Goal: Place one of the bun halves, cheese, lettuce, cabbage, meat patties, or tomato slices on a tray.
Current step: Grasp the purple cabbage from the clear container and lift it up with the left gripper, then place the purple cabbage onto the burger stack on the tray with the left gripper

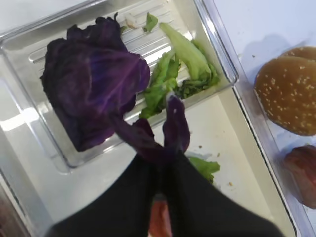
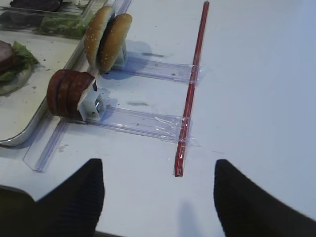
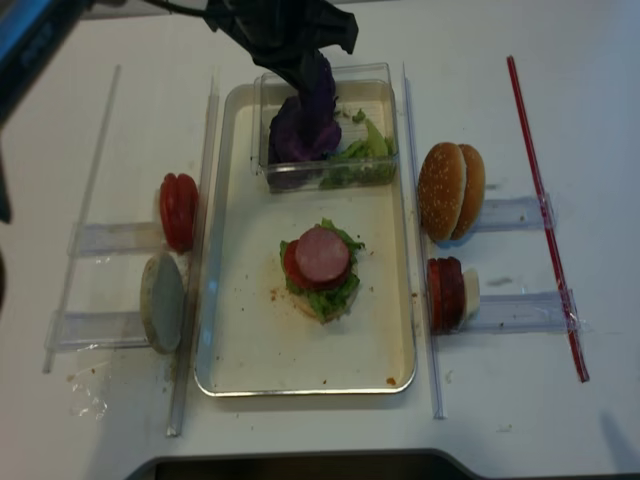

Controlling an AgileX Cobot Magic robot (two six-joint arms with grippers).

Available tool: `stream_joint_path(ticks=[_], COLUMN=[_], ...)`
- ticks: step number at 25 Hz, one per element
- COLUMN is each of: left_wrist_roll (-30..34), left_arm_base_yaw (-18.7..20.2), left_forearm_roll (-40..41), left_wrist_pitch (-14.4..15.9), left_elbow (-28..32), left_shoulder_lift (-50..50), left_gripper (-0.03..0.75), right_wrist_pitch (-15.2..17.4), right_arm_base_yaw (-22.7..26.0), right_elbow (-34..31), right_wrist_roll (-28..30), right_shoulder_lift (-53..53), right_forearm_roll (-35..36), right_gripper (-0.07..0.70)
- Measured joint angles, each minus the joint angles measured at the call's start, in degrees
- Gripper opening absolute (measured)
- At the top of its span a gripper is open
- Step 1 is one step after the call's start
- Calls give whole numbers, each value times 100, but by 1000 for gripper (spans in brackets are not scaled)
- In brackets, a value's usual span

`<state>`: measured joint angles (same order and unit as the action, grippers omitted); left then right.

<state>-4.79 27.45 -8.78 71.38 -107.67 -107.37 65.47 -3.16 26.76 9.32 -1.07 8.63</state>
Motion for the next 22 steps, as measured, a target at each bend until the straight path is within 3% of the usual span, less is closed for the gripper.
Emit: stream_joint_path(ticks=[5, 11, 22], left_wrist_roll=[0, -7, -22], left_arm_base_yaw=[74, 434, 888], left_forearm_roll=[23, 13, 25], left_wrist_pitch=[11, 22, 11], left_elbow=[619, 1309, 2154], left_shoulder_lift=[703, 1408, 1510], left_gripper=[52, 52, 52], right_wrist_pitch=[0, 0, -9], right_arm_base_yaw=[0, 0, 0], right_elbow=[0, 0, 0], right_wrist_roll=[0, 0, 0], right_shoulder_lift=[0, 0, 0], right_forearm_roll=[0, 0, 0], right_gripper=[502, 502, 502])
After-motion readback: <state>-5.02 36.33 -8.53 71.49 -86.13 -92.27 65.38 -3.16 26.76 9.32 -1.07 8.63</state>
